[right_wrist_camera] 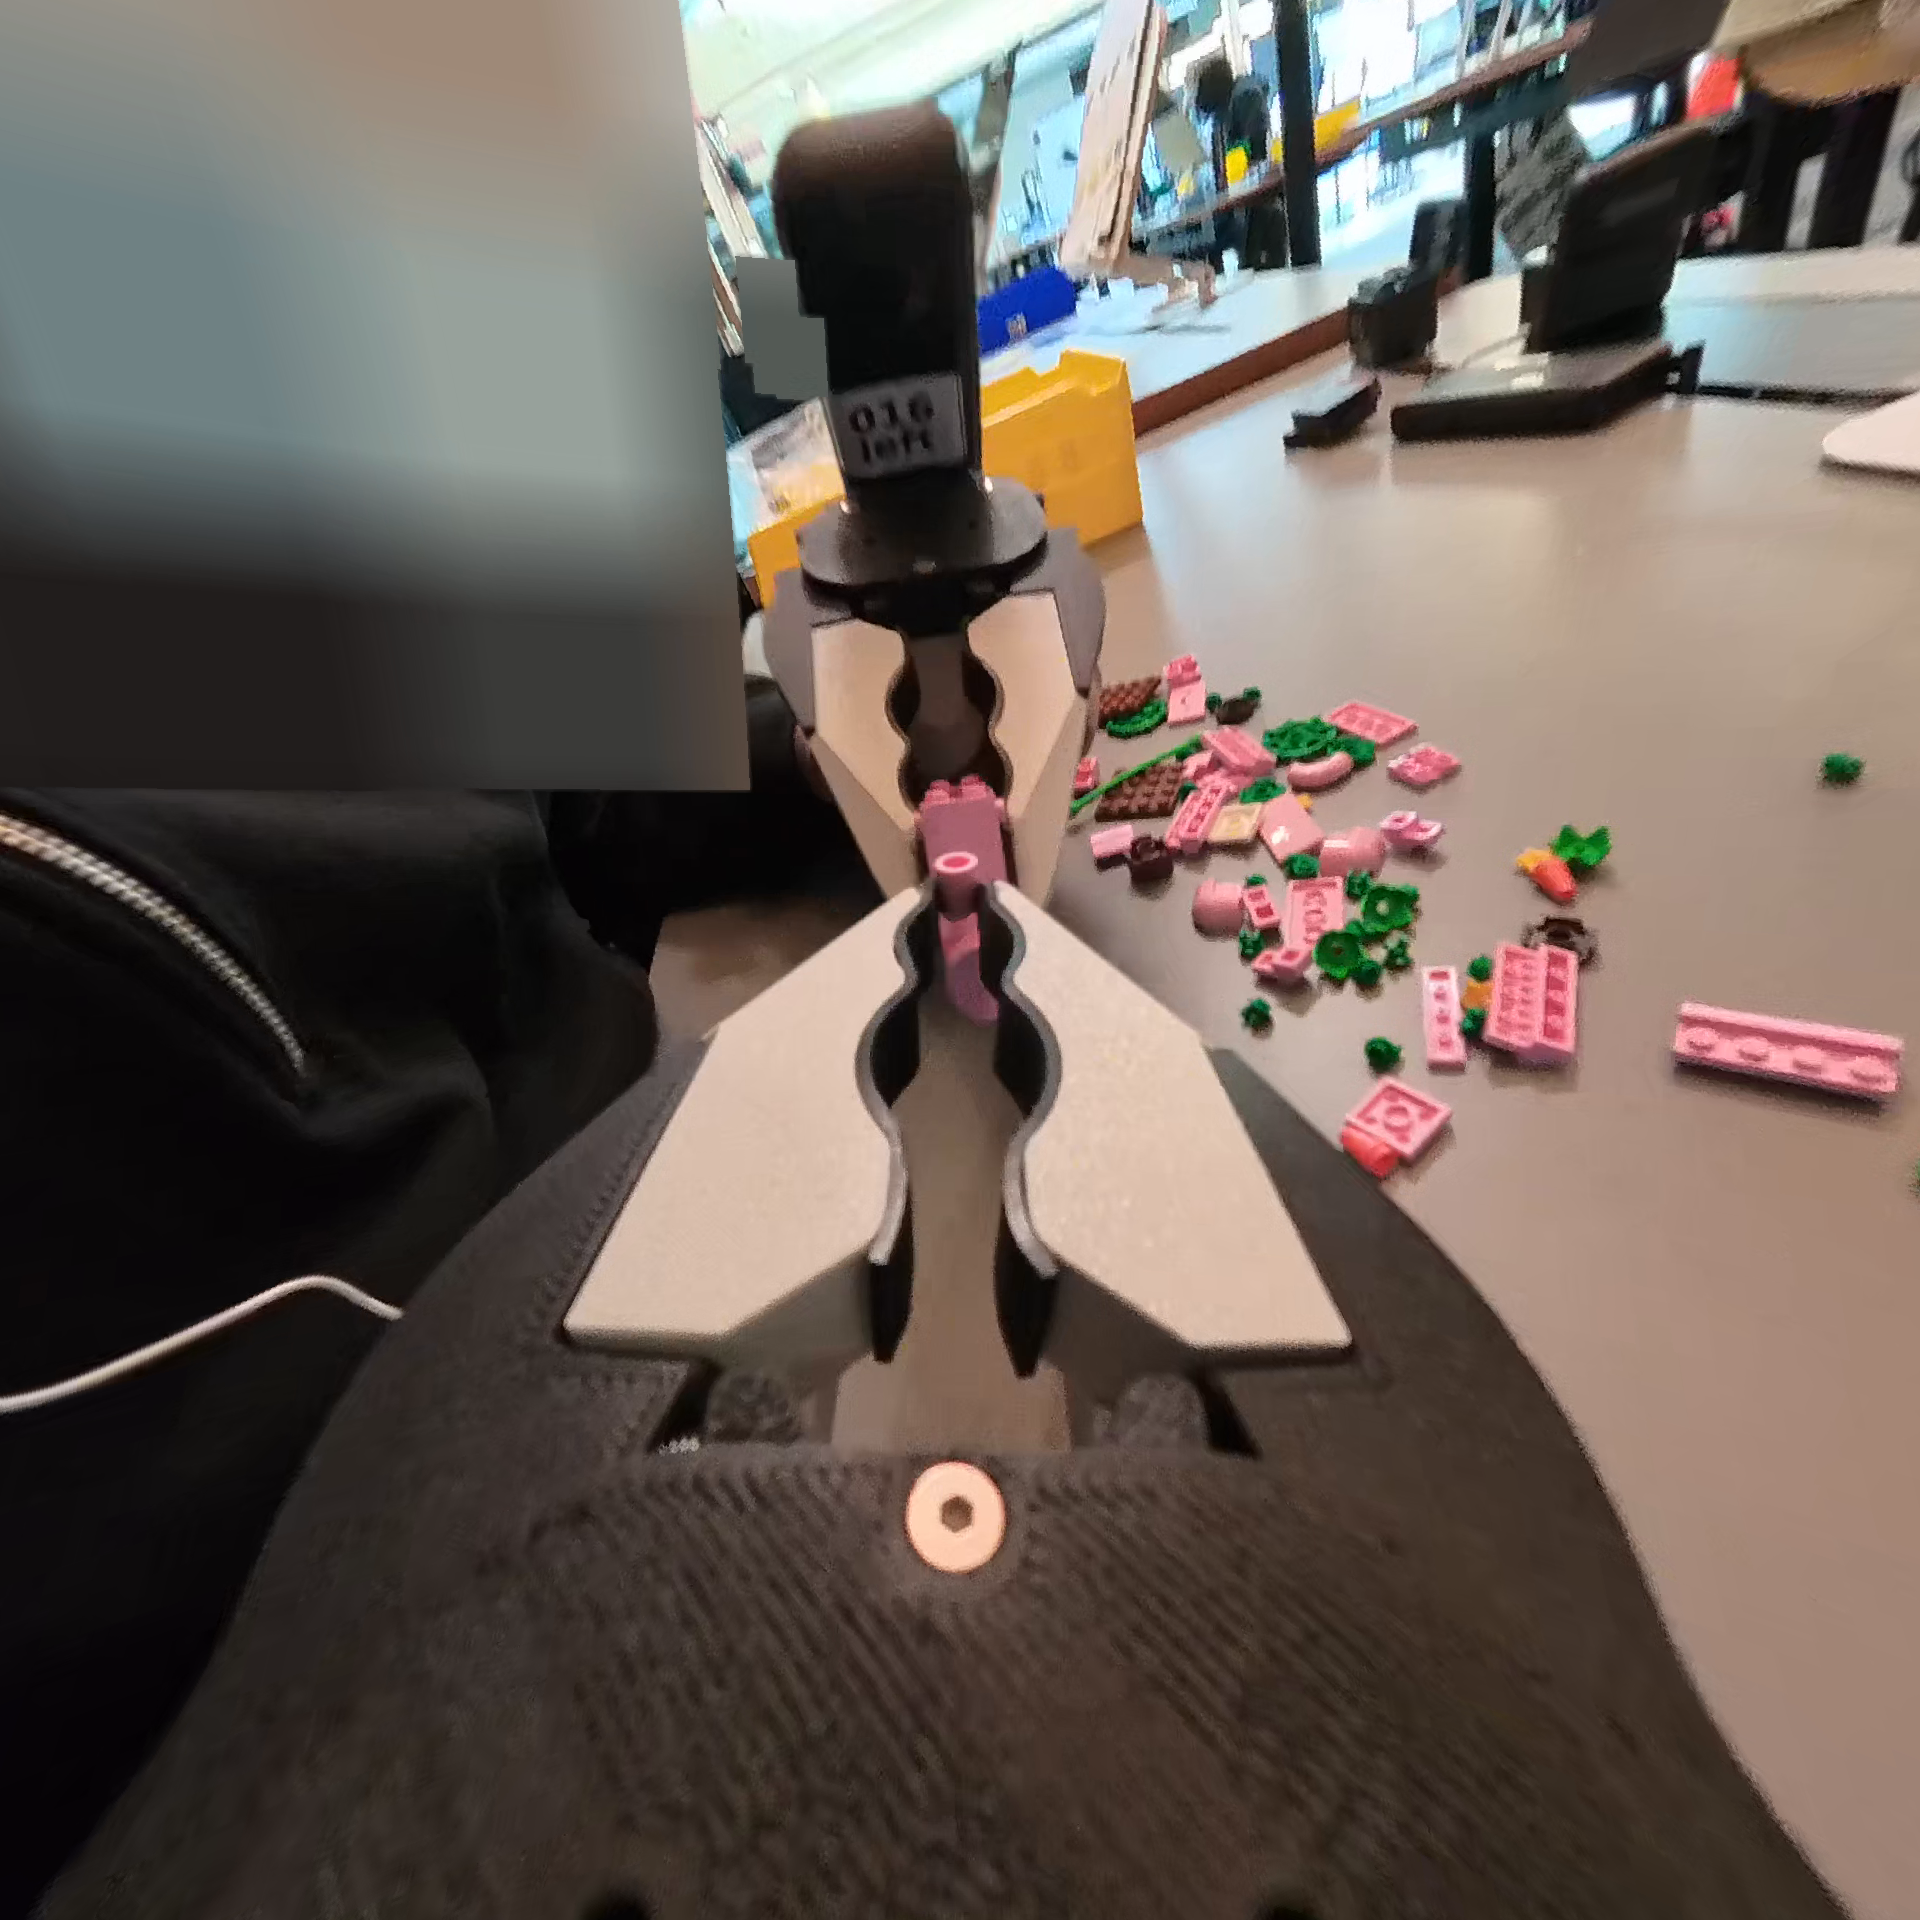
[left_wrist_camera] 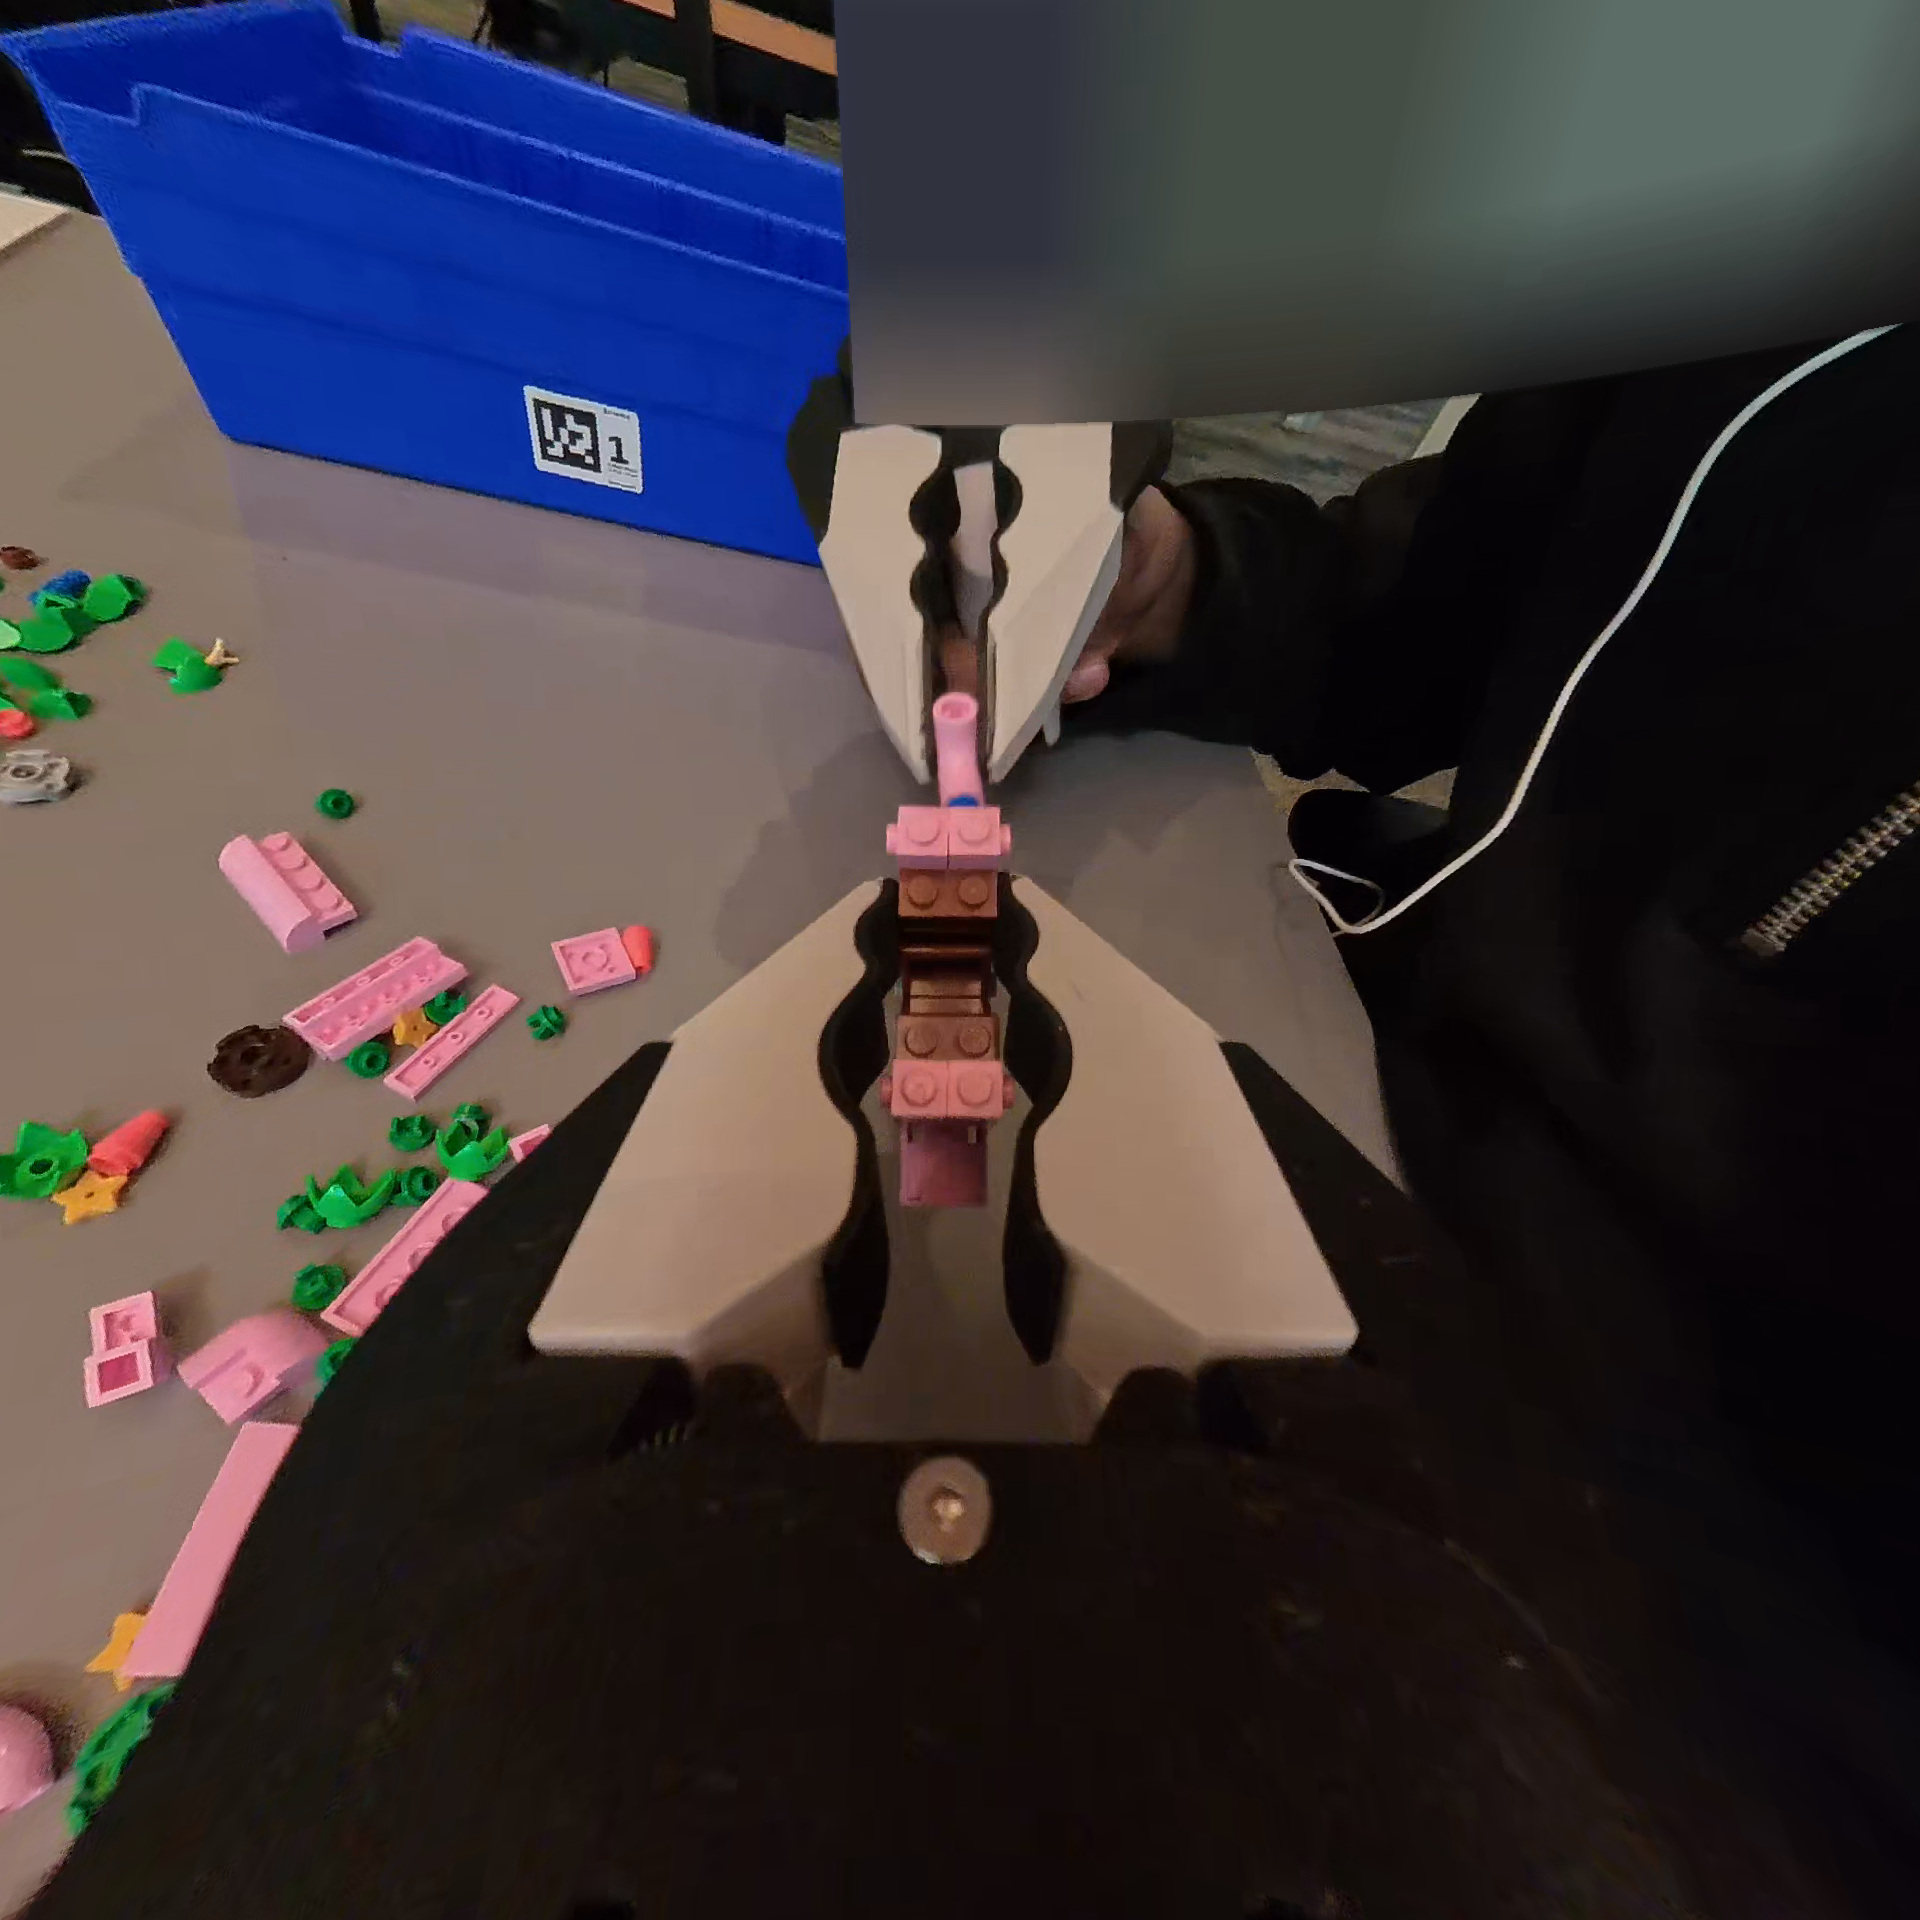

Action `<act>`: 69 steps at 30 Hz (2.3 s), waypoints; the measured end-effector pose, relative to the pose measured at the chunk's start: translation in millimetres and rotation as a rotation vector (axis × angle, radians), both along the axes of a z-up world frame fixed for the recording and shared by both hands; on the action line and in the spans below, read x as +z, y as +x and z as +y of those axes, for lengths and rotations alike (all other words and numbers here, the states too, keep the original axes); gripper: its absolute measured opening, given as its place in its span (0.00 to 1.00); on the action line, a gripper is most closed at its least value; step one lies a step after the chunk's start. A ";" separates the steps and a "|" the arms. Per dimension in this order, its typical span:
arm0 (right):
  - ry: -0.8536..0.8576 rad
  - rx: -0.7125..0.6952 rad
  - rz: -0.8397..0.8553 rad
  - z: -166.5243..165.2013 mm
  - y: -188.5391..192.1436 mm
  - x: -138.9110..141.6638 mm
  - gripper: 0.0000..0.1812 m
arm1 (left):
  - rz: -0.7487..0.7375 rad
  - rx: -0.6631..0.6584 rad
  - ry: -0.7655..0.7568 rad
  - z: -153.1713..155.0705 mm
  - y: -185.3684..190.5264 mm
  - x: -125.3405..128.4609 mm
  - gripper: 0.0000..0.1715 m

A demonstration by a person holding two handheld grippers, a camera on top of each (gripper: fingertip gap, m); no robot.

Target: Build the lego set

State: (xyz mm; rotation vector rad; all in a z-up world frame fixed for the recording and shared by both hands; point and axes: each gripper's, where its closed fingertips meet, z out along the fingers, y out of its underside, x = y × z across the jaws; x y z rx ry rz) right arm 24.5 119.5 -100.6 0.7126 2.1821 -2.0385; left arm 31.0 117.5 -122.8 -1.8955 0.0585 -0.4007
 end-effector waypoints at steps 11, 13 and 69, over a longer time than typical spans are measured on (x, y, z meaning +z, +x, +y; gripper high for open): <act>0.088 0.004 -0.007 -0.9 -1.0 -15.6 0.03 | 0.029 -0.001 -0.054 -1.0 0.5 -9.6 0.08; 0.090 0.005 -0.009 -0.8 -1.0 -16.3 0.03 | 0.035 0.000 -0.060 -0.8 0.5 -10.5 0.08; 0.211 -0.060 -0.041 9.6 -14.1 -39.1 0.03 | 0.159 -0.015 -0.333 1.0 6.6 -60.8 0.09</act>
